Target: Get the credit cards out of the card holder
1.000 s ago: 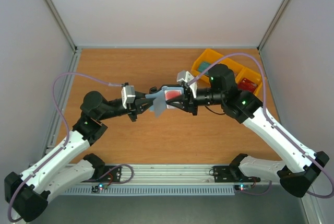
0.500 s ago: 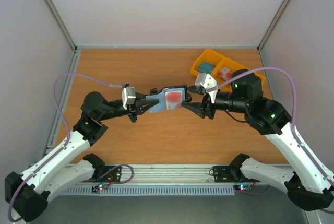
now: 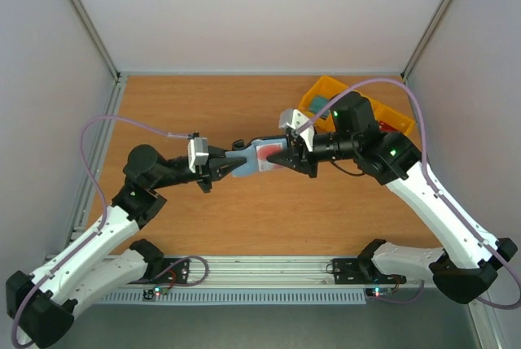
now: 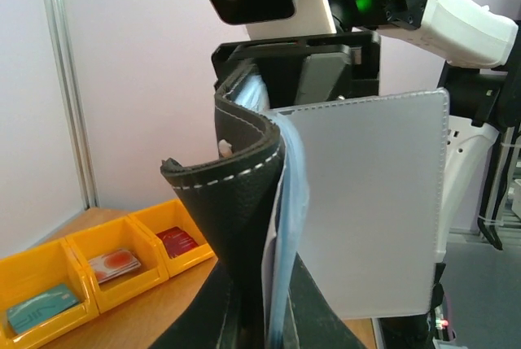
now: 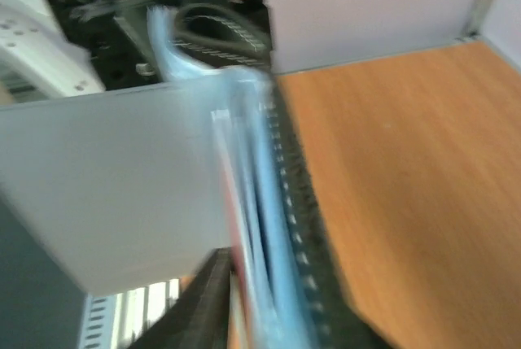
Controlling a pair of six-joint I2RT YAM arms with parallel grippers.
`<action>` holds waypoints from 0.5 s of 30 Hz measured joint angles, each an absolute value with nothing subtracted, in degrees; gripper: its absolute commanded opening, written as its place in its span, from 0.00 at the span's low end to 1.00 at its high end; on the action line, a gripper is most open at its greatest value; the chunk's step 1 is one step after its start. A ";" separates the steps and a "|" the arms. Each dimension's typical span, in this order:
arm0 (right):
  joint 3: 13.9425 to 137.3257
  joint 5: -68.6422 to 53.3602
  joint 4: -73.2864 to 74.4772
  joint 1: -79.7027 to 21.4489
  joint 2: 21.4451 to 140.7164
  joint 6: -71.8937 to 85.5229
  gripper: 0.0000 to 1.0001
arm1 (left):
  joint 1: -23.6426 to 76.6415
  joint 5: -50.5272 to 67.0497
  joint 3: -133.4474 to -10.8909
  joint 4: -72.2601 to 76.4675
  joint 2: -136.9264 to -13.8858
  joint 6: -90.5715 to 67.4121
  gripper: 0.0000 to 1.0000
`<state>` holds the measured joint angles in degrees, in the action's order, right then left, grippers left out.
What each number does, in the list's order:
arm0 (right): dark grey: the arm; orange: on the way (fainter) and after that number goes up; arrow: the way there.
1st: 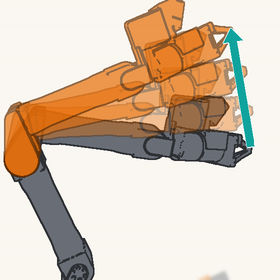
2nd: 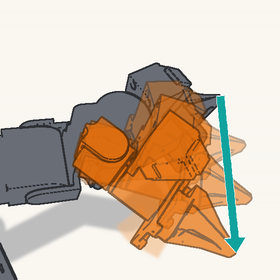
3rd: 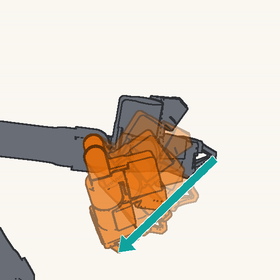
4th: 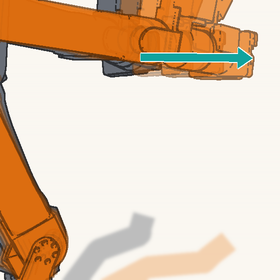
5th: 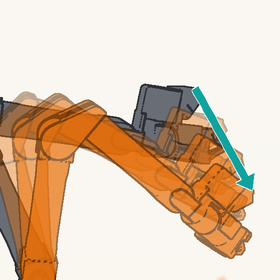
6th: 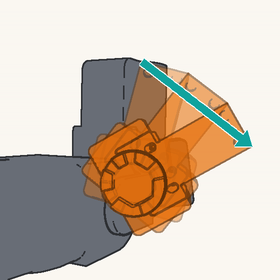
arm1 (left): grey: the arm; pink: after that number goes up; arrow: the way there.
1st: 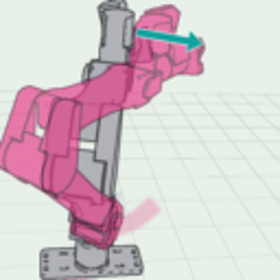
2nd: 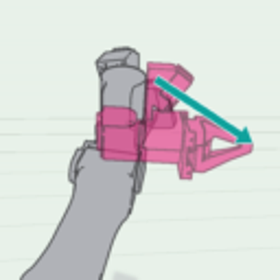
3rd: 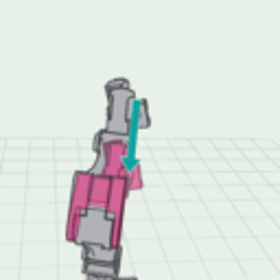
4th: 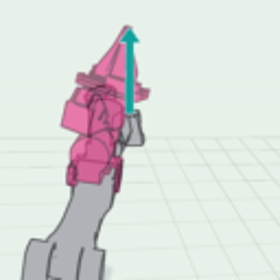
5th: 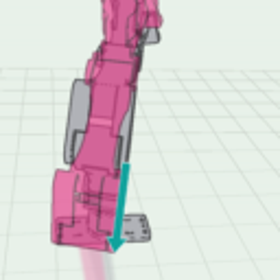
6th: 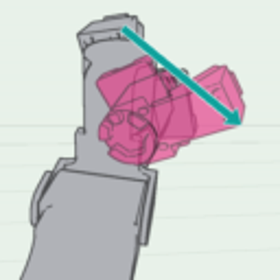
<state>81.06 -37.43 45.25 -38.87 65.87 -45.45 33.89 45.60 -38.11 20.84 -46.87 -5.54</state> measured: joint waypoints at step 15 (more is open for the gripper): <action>81.69 -22.46 47.64 -32.82 68.93 -34.06 0.01 | 33.89 36.07 -35.66 20.53 -44.25 -3.18 0.62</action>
